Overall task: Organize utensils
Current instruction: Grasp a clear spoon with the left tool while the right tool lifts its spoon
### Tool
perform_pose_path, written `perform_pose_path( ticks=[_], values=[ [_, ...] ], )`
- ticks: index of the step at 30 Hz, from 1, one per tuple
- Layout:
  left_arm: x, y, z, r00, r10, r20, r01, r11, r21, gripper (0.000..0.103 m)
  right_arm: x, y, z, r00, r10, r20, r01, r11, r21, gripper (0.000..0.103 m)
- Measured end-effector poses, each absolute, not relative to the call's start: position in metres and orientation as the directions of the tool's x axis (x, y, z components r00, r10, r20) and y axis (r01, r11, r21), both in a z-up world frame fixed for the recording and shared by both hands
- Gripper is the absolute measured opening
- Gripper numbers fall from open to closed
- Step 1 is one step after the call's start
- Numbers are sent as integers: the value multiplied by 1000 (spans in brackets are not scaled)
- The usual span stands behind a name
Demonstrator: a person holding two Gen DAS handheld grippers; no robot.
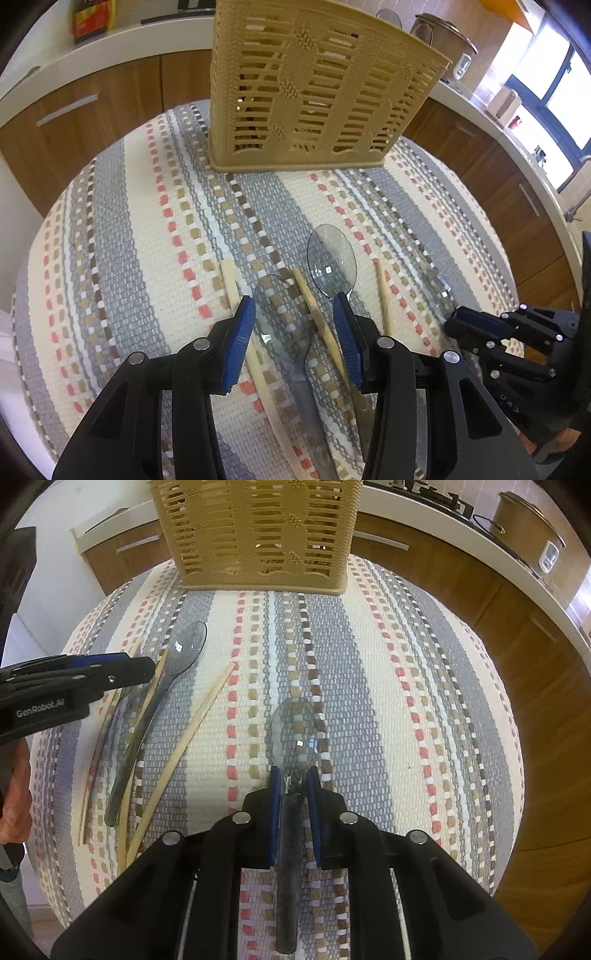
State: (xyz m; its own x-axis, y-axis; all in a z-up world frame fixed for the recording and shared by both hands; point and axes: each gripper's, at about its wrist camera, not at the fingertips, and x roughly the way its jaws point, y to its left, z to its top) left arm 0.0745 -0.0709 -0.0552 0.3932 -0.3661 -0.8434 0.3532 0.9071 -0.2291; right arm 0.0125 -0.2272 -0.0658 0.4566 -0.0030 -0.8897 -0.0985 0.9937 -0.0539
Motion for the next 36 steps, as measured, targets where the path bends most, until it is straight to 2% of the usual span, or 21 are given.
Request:
perform_pose_path(
  ticks=[6, 7, 8, 10, 13, 18, 20, 24, 28, 32, 35, 36],
  values=[
    [71, -79, -56, 399, -352, -847, 372, 906, -201, 41, 9, -231, -64, 457, 12, -889, -102, 994, -39, 12],
    [71, -79, -57, 402, -351, -846, 374, 906, -199, 35, 9, -231, -65, 458, 12, -889, -103, 994, -40, 12],
    [72, -79, -57, 404, -345, -847, 375, 907, -191, 23, 8, -231, -65, 459, 12, -888, -105, 994, -41, 12],
    [72, -78, -59, 405, -342, -848, 380, 907, -185, 10, 8, -231, -65, 463, 12, -886, -107, 993, -42, 12],
    [70, -74, -56, 423, -348, -837, 385, 905, -182, 5, 6, -230, -65, 468, 13, -884, -106, 993, -42, 12],
    [67, -56, -36, 480, -385, -788, 351, 908, -229, 5, 5, -232, -63, 473, 35, -880, -90, 996, -10, 10],
    [68, -43, -30, 502, -384, -775, 306, 917, -256, 5, 7, -238, -61, 470, 61, -881, -57, 998, 39, 10],
    [74, -14, -29, 535, -373, -758, 190, 928, -322, 5, 11, -252, -52, 492, 23, -870, 43, 998, 51, 10],
    [78, 13, -34, 541, -391, -744, 105, 910, -402, 5, 21, -254, -56, 429, 51, -902, 54, 995, 82, 10],
    [78, 24, -41, 499, -452, -740, 115, 880, -460, 5, 27, -250, -61, 378, 45, -925, 38, 997, 64, 11],
    [77, 26, -43, 492, -452, -744, 123, 882, -455, 5, 33, -252, -60, 339, 67, -939, 38, 996, 85, 17],
    [77, 26, -43, 488, -460, -742, 126, 878, -461, 5, 35, -254, -59, 321, 92, -942, 45, 993, 112, 24]
  ],
)
